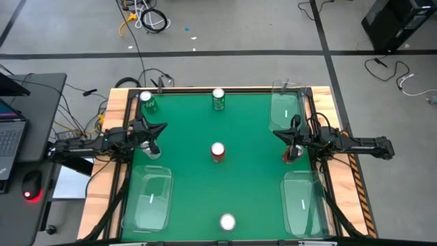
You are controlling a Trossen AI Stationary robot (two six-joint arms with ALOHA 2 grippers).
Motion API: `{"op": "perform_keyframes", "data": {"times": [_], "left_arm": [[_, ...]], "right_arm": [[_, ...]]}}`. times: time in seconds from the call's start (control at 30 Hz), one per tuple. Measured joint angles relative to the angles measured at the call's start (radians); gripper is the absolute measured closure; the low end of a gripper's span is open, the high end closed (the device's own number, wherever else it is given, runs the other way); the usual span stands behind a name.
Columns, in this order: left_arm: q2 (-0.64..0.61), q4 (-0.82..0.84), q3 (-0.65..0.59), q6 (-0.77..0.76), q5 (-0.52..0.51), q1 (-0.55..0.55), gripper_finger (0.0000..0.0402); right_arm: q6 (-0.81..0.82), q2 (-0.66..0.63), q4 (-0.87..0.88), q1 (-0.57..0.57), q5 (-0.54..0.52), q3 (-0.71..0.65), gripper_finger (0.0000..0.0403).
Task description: Sort soda cans
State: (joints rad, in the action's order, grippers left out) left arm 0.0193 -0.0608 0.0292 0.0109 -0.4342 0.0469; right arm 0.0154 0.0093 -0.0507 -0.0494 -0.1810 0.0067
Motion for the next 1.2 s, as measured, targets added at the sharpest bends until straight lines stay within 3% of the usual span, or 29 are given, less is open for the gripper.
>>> {"op": "perform_keyframes", "data": {"times": [0.17, 0.73, 1.07, 1.2], "left_arm": [[0.000, 0.000, 0.000, 0.088, -0.016, 0.000, 0.0390], [0.000, -0.001, 0.000, 0.083, -0.016, 0.000, 0.0390], [0.000, -0.083, 0.000, 0.073, -0.005, 0.000, 0.0390], [0.003, -0.085, 0.000, 0.056, 0.045, 0.000, 0.0390]], "right_arm": [[0.000, 0.000, 0.000, 0.000, 0.000, 0.000, 0.0398], [0.000, 0.000, -0.010, 0.000, 0.000, 0.000, 0.0398], [-0.054, 0.005, -0.318, 0.000, 0.001, 0.001, 0.0402], [-0.021, 0.058, -0.315, 0.000, 0.052, 0.060, 0.0403]]}}
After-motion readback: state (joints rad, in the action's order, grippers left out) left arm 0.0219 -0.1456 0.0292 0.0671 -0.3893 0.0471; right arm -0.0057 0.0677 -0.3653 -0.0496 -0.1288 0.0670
